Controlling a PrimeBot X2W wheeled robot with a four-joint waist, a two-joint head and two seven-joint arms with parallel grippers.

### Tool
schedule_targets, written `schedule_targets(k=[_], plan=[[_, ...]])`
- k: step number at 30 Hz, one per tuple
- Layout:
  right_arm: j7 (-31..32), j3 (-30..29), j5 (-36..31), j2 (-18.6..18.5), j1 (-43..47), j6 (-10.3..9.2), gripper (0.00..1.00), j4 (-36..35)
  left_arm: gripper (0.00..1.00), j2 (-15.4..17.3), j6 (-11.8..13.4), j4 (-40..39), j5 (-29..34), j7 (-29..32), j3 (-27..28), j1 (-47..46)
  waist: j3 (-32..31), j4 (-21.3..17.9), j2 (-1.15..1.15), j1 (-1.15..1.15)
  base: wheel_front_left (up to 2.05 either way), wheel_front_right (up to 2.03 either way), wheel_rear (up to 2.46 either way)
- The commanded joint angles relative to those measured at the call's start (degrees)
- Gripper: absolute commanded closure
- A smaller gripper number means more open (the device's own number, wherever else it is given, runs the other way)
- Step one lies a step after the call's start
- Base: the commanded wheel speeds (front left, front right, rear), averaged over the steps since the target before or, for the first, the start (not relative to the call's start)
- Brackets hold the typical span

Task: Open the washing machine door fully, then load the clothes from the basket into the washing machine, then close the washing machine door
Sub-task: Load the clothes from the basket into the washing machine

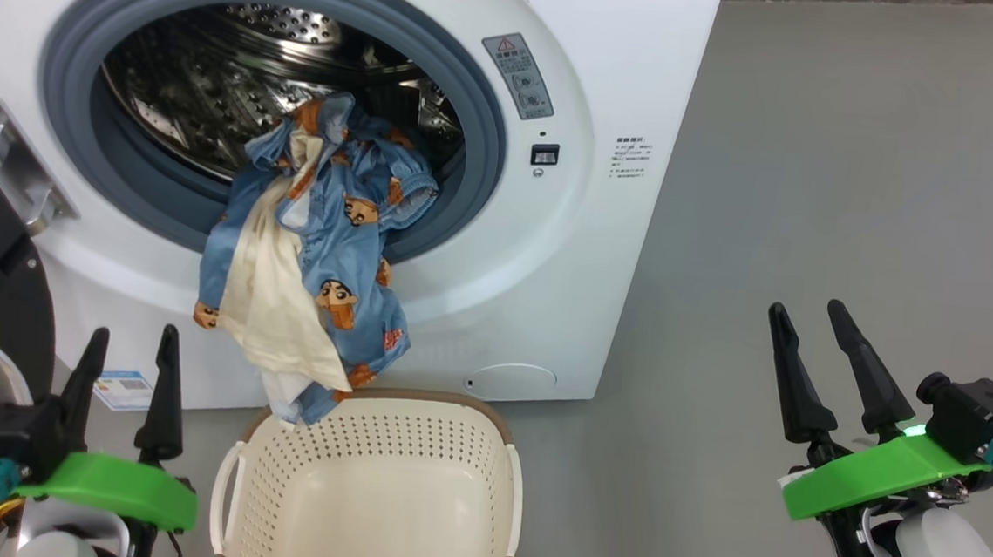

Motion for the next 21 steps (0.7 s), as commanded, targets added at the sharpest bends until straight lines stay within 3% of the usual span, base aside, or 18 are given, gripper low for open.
schedule_targets(k=[1, 21], plan=[[-0.5, 1.0, 0.4, -0.8, 0.3, 0.32, 0.00, -1.2, 0.00, 1.7, 0.4, -2.6, 0.4, -0.4, 2.3, 0.2, -0.6, 0.4, 0.00, 0.01, 0.00, 0.00, 0.00], [-0.5, 2.7, 0.6, -3.4, 1.1, 0.32, 0.00, -0.3, 0.00, -1.0, 2.6, -9.8, 0.1, -0.4, 3.6, 7.0, -2.3, 1.8, 0.00, 0.01, 0.00, 0.00, 0.00]])
